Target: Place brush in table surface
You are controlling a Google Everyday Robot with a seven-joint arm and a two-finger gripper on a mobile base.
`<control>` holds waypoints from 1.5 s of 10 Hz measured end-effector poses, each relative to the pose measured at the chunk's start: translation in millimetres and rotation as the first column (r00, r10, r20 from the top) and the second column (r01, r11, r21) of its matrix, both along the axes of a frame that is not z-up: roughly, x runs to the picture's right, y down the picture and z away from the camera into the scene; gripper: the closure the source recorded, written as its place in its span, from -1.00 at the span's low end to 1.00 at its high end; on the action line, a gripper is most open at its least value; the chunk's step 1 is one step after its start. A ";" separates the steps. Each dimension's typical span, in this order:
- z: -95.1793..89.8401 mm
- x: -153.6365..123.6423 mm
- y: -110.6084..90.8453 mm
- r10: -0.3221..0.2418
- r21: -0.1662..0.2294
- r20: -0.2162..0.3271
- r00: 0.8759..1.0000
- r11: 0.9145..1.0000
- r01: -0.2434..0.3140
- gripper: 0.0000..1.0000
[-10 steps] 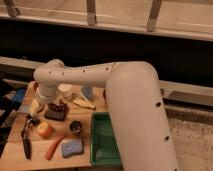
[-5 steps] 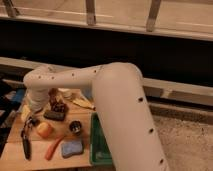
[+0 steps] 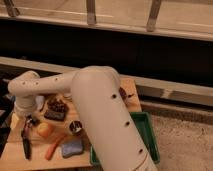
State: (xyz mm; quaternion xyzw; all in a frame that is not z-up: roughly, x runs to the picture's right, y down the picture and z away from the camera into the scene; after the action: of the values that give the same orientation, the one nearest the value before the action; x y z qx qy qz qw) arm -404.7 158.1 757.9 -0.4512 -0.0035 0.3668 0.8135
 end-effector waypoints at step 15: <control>2.3 -22.6 50.4 -0.065 -0.055 -0.016 0.998 0.996 0.065 -0.60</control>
State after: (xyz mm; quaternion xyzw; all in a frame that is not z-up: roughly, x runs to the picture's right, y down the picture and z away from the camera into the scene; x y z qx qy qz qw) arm -427.3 208.5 760.3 -0.4699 0.0283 0.3441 0.8124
